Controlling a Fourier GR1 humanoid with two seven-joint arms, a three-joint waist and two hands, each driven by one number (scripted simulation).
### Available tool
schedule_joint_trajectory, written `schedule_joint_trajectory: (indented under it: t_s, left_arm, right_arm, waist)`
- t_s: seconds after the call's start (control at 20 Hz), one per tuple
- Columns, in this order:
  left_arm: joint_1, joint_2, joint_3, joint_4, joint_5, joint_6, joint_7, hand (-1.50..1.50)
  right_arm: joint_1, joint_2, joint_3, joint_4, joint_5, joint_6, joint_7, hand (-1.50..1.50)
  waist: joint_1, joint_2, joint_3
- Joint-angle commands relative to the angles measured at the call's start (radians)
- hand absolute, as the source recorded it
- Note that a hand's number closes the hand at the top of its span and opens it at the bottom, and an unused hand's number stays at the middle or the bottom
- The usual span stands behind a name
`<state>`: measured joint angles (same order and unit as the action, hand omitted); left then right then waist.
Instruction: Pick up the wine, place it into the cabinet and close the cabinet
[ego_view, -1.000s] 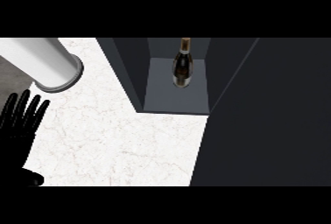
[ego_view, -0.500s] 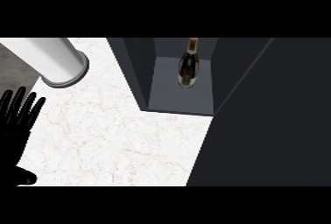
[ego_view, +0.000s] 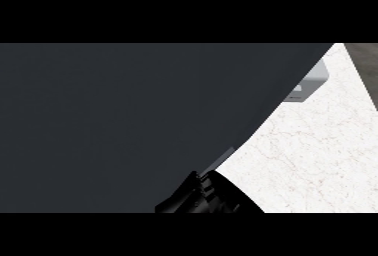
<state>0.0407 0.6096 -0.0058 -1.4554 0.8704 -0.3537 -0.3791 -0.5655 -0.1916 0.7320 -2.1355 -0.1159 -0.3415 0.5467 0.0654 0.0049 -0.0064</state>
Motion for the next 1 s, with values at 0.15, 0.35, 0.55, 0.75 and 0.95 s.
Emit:
schedule_joint_trajectory:
  t_s: [0.15, 0.35, 0.55, 0.75, 0.95]
  left_arm:
    - [0.016, -0.043, 0.003, 0.029, -0.046, -0.001, -0.025, -1.5]
    - [0.017, -0.041, 0.028, 0.072, -0.044, -0.042, -0.02, -1.5]
    - [0.01, -0.021, 0.063, 0.0, -0.009, -0.004, 0.057, -1.5]
    - [-0.001, -0.013, 0.114, 0.052, 0.003, -0.056, 0.049, -1.5]
    - [-0.035, -0.055, 0.116, 0.087, -0.036, -0.036, 0.041, -1.5]
  right_arm:
    - [-0.377, 0.187, -0.116, 0.374, -0.079, -0.064, 0.039, 1.5]
    - [-0.502, 0.19, -0.203, 0.498, -0.171, -0.087, 0.019, 1.5]
    - [-0.408, 0.191, -0.263, 0.63, -0.23, 0.043, -0.134, 1.5]
    - [-0.373, 0.191, -0.236, 0.663, -0.256, -0.035, -0.162, 1.5]
    - [-0.391, 0.191, -0.35, 0.811, -0.243, 0.091, -0.242, 1.5]
  waist:
    - [-0.033, -0.002, 0.004]
    - [-0.041, -0.003, 0.005]
    - [-0.047, -0.002, 0.007]
    - [-0.053, -0.004, 0.006]
    - [-0.055, -0.002, 0.006]
